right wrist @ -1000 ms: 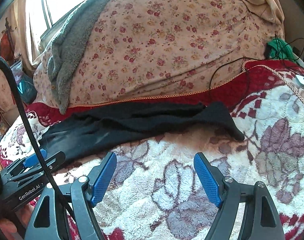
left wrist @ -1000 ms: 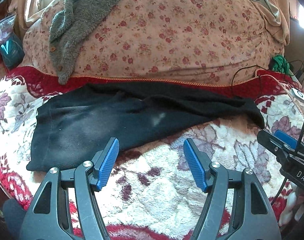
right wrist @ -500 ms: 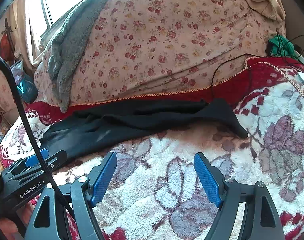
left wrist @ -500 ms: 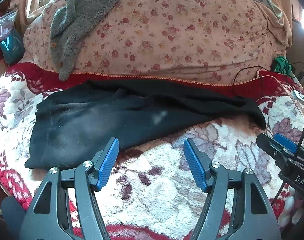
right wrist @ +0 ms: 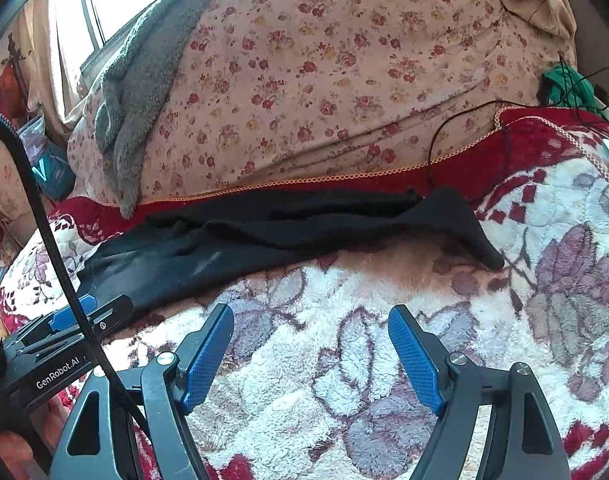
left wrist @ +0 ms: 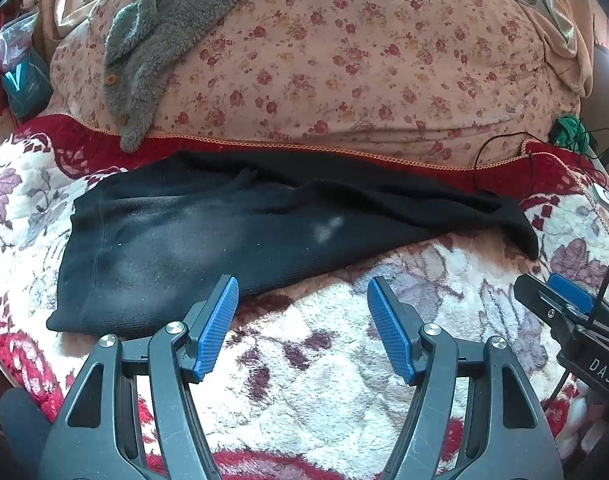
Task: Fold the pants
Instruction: 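Move both open tools toward the black pants lying on the blanket, then grasp the waistband edge of the black pants with the left gripper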
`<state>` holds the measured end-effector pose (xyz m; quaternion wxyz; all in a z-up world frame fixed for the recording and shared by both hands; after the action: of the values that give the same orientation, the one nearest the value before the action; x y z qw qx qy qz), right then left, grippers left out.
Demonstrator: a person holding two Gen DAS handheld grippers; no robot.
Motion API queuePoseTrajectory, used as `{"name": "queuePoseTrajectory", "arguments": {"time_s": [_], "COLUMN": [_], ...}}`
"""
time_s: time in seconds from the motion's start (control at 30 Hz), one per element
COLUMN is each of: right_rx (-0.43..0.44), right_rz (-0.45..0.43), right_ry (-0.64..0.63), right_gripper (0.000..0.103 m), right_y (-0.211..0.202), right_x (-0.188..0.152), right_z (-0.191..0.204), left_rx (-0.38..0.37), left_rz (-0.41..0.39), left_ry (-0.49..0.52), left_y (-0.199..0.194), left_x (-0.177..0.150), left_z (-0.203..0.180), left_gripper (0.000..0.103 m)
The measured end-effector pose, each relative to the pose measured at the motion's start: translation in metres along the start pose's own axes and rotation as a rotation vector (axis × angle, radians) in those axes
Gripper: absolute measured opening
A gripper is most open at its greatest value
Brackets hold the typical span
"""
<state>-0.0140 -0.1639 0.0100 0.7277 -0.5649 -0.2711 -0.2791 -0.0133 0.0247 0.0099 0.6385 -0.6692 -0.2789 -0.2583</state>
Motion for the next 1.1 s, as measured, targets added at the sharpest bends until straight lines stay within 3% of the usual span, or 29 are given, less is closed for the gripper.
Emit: {"name": "queuePoseTrajectory", "arguments": {"time_s": [0.23,0.53,0.73,1.1], "right_rx": [-0.002,0.004,0.04,0.085], "right_rz": [0.02,0.031,0.062,0.088], "right_ry": [0.01,0.055,0.167,0.307], "right_gripper": [0.079,0.078,0.078,0.078], "right_y": [0.005,0.014,0.025,0.049], "right_x": [-0.004,-0.008,-0.017,-0.012], "right_z": [-0.005,-0.023,-0.046,-0.076], "left_rx": [-0.033,-0.049,-0.064,-0.077], "left_rz": [0.034,0.086,0.102,0.066], "left_ry": [-0.063,-0.375,-0.501,-0.575], "left_y": [0.006,0.021,0.034,0.049], "left_x": [-0.014,-0.038,-0.041,-0.015], "left_z": [0.018,0.091,0.113,0.132], "left_gripper": [0.068,0.068,0.068,0.068]}}
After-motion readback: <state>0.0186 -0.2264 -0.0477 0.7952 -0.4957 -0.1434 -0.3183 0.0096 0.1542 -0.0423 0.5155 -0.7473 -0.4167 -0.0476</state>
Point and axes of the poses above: each gripper's, at about its wrist camera, not at the fingertips, and y roughly the way its jaws point, z to its left, x to its top, the point moved 9 cm from there along y, roughly the way its jaws point, and after that the axes turned 2 degrees about -z, right-handed, at the moved point
